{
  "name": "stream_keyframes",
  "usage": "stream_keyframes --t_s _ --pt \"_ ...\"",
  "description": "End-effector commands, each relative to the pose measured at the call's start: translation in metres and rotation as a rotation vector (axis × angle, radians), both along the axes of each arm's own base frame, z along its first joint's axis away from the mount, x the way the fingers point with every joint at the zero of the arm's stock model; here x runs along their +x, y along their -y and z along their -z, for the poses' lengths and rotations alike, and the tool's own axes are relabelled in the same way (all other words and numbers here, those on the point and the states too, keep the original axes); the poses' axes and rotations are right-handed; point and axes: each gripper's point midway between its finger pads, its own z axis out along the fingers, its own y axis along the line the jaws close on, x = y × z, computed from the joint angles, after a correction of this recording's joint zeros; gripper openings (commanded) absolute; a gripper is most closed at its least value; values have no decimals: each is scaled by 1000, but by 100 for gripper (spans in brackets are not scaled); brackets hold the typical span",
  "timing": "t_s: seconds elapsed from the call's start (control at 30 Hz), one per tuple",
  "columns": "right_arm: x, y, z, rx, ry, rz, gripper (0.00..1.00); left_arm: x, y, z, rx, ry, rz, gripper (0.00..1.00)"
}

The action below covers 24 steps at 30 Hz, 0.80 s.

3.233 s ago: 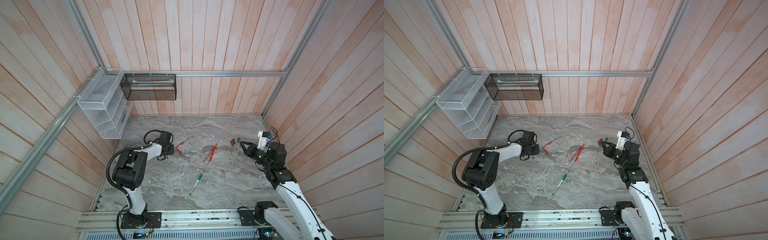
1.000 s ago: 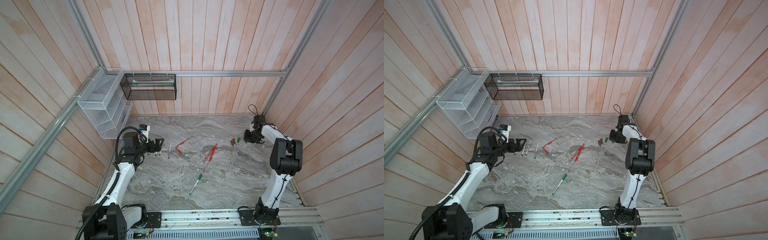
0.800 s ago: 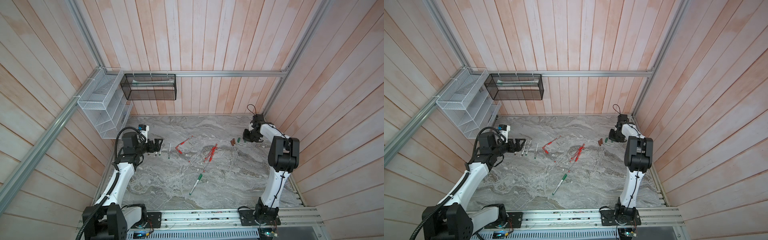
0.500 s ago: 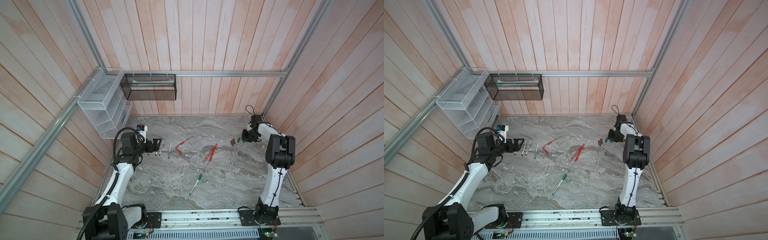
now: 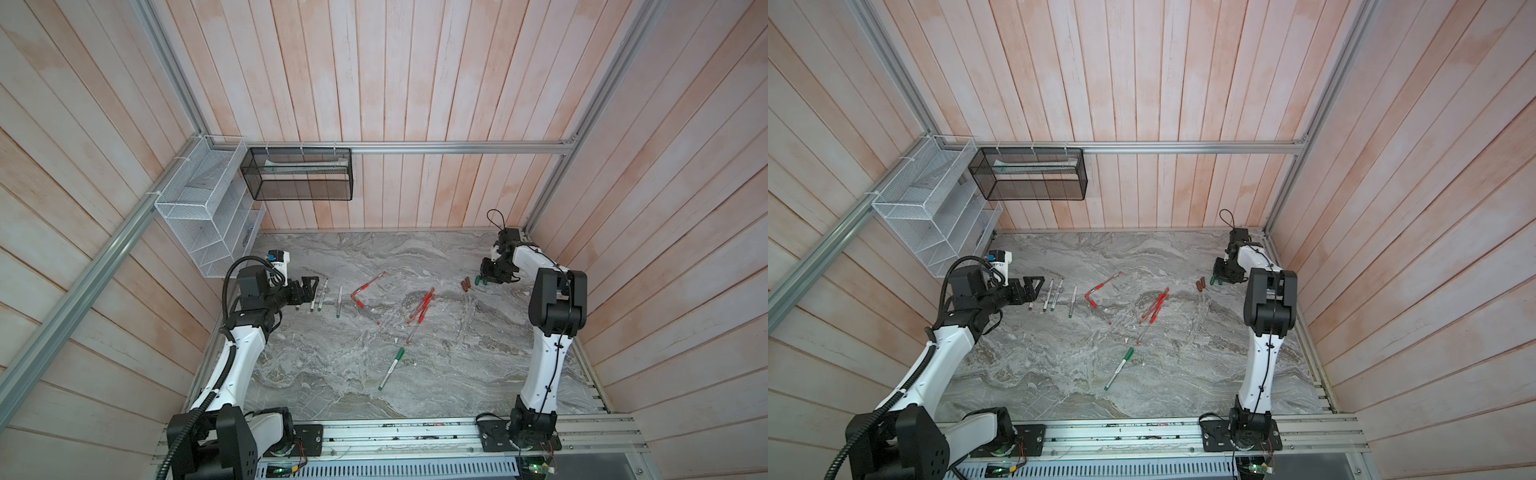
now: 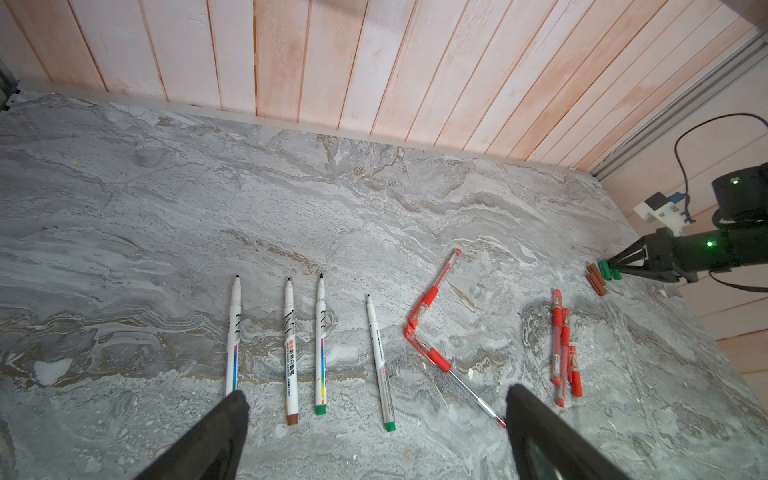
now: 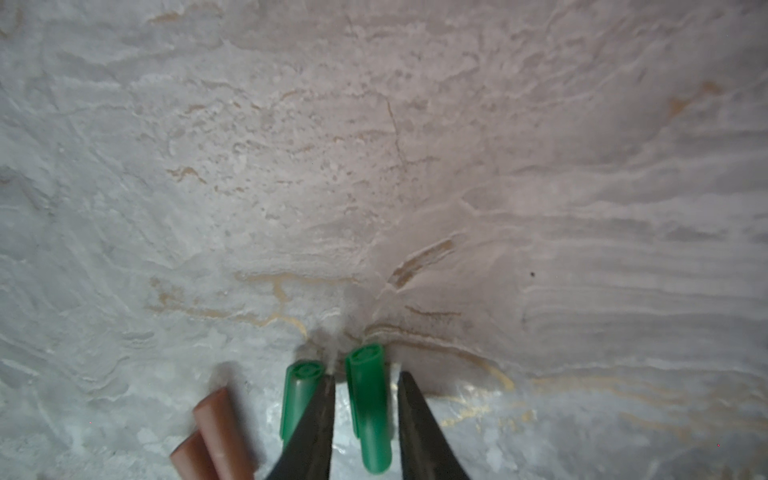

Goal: Open the pen caps
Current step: 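Move the right gripper to the nearest green-capped marker and close on its cap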

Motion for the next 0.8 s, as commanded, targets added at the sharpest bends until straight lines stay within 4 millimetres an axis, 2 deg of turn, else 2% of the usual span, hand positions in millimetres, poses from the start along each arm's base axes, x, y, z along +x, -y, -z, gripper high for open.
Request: stream_keyframes --t_s 0.0,0.17,0.3,0.4,0.47,0.6,0.77 --pt "-5 1 -7 -13 -16 0 29 -2 2 -1 -23 4 11 97" --pt "-13 -6 -40 -3 57 2 31 -3 0 -4 -23 18 3 97" --pt "-41 -16 -65 -6 96 18 32 -4 -5 -4 -23 9 -8 97" --pt "-66 -32 -86 -3 148 17 32 -3 -4 -4 -28 24 -6 97" --pt "-84 -45 -92 -9 157 24 32 -4 1 -4 -46 18 16 98" --pt "-123 -89 -106 11 189 -13 32 -2 1 -2 -44 6 9 97" --pt "-164 -142 -119 114 233 -46 38 -3 6 -1 -43 -5 29 97"
